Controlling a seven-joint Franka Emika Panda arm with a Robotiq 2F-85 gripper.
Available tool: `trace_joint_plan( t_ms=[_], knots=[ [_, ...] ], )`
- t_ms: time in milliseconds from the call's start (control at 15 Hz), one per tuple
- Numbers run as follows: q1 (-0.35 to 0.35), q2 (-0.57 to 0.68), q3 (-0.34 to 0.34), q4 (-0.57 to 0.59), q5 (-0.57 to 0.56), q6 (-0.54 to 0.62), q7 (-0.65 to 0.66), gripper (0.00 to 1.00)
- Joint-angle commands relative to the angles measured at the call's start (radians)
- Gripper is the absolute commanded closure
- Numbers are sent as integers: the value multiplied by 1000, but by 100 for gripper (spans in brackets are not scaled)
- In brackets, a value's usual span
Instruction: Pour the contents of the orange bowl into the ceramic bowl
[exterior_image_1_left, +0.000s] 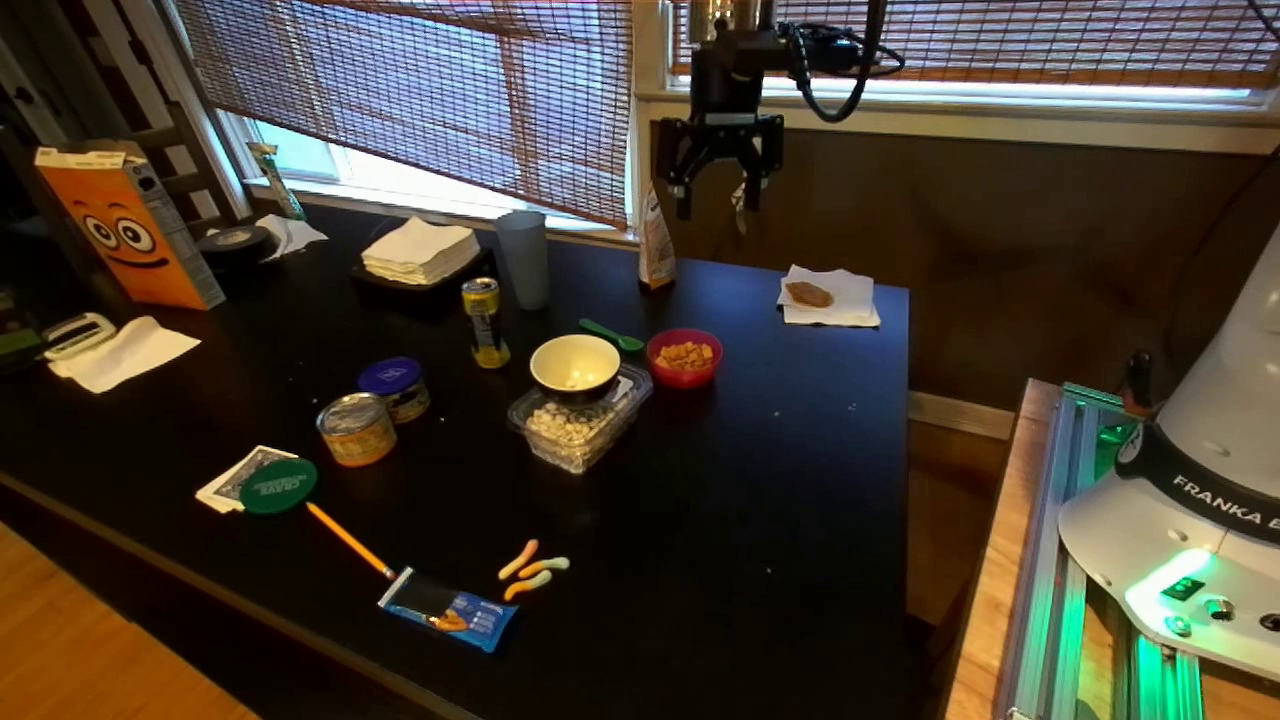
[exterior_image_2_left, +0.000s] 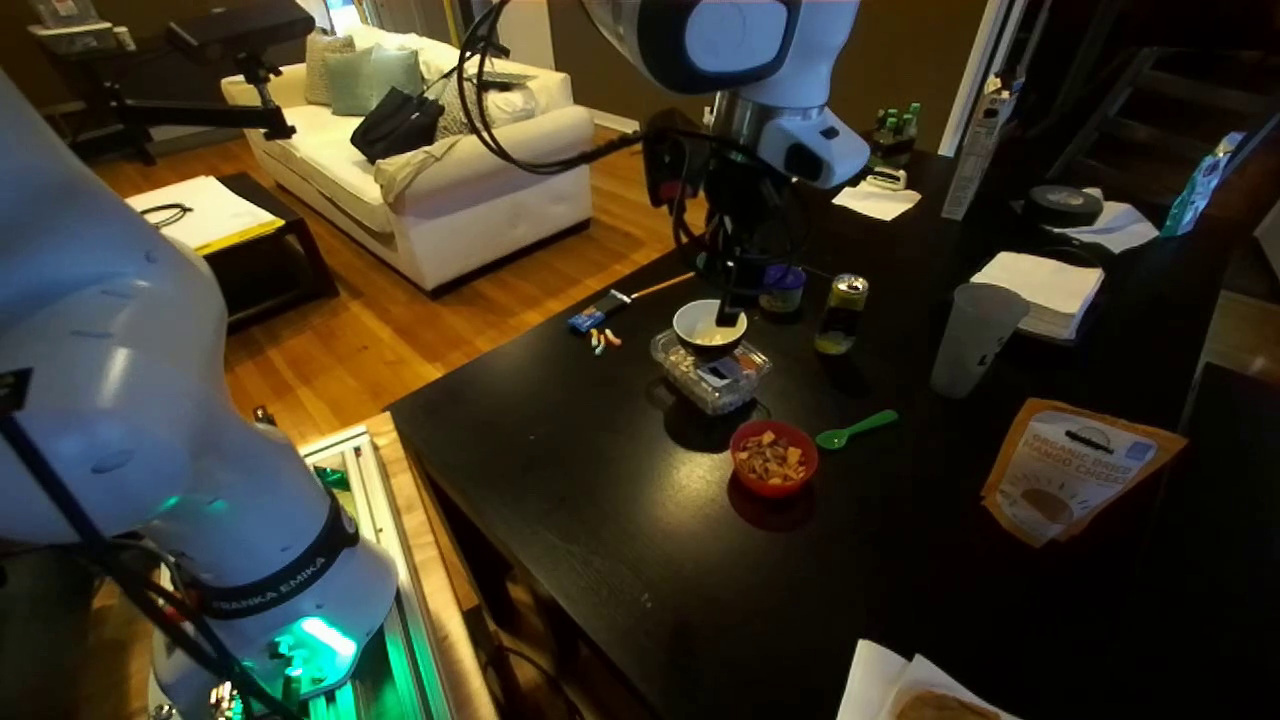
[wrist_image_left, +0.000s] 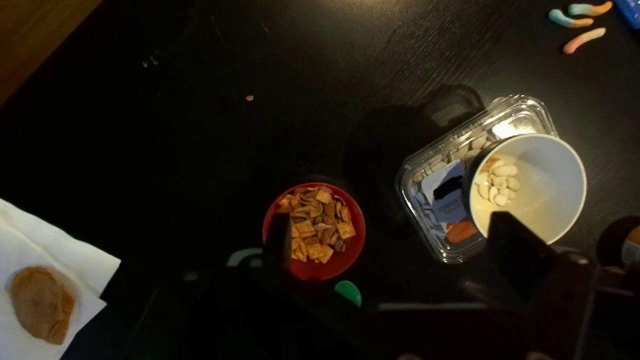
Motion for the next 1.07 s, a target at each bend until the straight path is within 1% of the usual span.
trace_joint_plan(
  t_ms=[0, 267, 333, 400, 533, 600, 867, 1000],
  knots=[
    [-3, 0, 2, 3, 0, -2, 0, 0],
    [-3, 0, 2, 6, 0, -2, 0, 0],
    [-5, 12, 2, 8, 1, 29, 23, 0],
    [-5, 29, 2, 18, 11, 28, 43, 0],
    [-2, 71, 4, 40, 54, 42, 94, 0],
    [-2, 94, 5, 48, 60, 51, 151, 0],
    [2, 184, -1, 90, 134, 77, 296, 0],
    [2, 226, -5, 111, 178, 91, 344, 0]
  ],
)
